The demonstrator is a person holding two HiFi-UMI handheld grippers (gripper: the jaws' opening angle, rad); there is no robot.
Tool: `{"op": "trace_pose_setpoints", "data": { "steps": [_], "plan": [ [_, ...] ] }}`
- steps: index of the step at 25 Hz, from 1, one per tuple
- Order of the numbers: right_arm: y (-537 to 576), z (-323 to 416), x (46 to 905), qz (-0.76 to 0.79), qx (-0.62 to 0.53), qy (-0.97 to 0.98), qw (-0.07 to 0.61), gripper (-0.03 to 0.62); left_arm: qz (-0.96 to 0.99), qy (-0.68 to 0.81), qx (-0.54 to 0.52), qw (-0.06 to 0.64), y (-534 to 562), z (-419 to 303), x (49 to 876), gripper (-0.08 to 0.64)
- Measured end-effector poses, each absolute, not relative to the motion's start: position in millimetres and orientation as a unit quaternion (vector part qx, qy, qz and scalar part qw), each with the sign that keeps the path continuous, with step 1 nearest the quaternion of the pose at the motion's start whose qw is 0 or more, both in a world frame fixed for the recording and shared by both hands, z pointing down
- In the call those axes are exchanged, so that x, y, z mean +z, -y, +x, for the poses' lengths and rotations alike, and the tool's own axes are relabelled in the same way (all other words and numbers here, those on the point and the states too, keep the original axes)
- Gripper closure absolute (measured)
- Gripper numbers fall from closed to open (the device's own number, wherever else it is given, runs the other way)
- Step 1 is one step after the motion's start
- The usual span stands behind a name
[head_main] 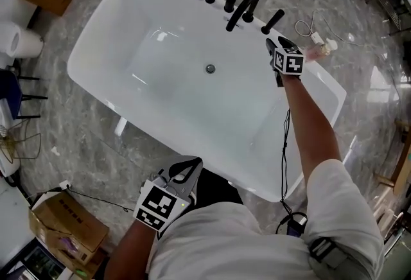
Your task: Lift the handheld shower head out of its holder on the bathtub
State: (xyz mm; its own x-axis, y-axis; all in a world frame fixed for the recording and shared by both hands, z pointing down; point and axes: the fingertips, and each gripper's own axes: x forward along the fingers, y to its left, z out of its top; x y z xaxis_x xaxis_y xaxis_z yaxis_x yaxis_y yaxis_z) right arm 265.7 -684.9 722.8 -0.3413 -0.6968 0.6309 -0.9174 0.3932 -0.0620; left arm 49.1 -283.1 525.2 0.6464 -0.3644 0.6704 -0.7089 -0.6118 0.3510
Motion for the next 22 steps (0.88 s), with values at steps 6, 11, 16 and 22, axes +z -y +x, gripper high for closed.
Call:
{"op": "trace_pose_setpoints", "data": {
  "steps": [6, 11, 16, 22],
  "plan": [
    [716, 274, 753, 0.531, 0.235, 0.773, 0.256, 0.379, 0.852, 0.284, 0.291, 0.328, 295, 62, 557, 0.554],
    [743, 279, 766, 0.546, 0.245, 0.763, 0.247, 0.377, 0.854, 0.261, 0.297, 0.337, 302, 71, 577, 0.554],
    [768, 276, 778, 0.552, 0.255, 0.757, 0.24, 0.37, 0.855, 0.253, 0.295, 0.343, 317, 71, 593, 0.554],
    [792, 281, 793, 0.576, 0.278, 0.737, 0.22, 0.362, 0.854, 0.25, 0.293, 0.351, 328, 65, 604, 0.554]
  ]
}}
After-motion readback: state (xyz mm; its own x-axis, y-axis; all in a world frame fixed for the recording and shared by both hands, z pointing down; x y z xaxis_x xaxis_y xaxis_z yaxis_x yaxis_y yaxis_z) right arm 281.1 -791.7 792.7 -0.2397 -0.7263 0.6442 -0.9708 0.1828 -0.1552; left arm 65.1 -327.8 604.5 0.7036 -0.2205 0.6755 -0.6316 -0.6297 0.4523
